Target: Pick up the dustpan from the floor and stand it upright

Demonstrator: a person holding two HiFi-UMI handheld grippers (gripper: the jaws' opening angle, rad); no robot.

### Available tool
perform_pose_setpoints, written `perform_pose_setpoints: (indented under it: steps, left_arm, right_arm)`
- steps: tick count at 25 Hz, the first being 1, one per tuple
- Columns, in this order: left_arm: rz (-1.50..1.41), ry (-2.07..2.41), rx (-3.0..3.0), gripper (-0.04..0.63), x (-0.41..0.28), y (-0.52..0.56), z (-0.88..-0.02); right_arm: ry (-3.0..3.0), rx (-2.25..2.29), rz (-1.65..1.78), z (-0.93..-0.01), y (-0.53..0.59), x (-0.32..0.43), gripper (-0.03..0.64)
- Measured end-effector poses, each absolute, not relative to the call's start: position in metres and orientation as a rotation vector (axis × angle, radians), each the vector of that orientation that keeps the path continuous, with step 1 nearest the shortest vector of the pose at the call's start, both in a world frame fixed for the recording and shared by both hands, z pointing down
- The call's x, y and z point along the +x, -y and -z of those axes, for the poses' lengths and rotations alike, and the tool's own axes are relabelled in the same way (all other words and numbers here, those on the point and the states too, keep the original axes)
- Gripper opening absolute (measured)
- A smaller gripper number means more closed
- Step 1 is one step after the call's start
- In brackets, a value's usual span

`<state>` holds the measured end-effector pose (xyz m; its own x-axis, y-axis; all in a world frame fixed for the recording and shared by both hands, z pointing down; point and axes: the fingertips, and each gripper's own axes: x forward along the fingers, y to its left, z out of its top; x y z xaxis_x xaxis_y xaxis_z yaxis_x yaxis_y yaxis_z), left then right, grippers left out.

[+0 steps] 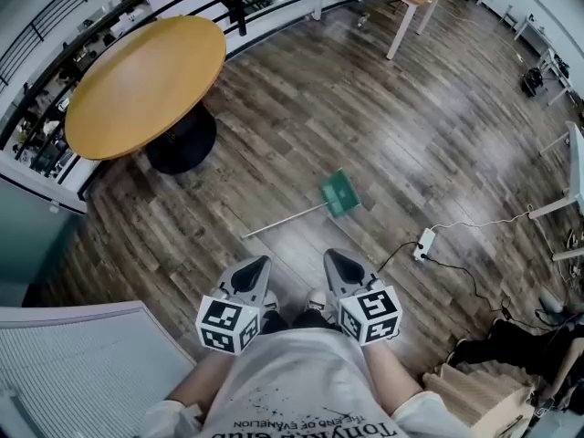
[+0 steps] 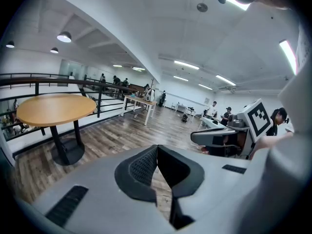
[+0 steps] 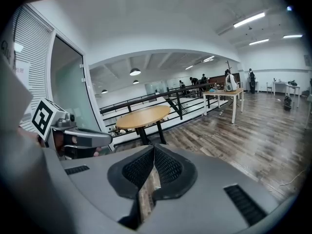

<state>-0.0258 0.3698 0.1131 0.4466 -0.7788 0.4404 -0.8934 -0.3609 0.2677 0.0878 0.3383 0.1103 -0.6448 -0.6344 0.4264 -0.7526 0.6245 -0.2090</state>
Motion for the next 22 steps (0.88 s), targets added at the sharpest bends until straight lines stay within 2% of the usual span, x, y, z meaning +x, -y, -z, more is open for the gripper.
perform_pose_setpoints:
  steps: [15,22]
  left_arm:
    - [-0.338,1.374,2.243,0.025,-0.103,-0.377,-0.125]
    - [-0.321,1.336,2.260,0.025,-0.111,-0.361,-0.128]
  right_arm:
    - [2.519,1.269,-0.584,-0.108,-0.329,0.041,0.026]
    - [2.475,1.306,-0.605,-0.117,-0.323,0.041,0.026]
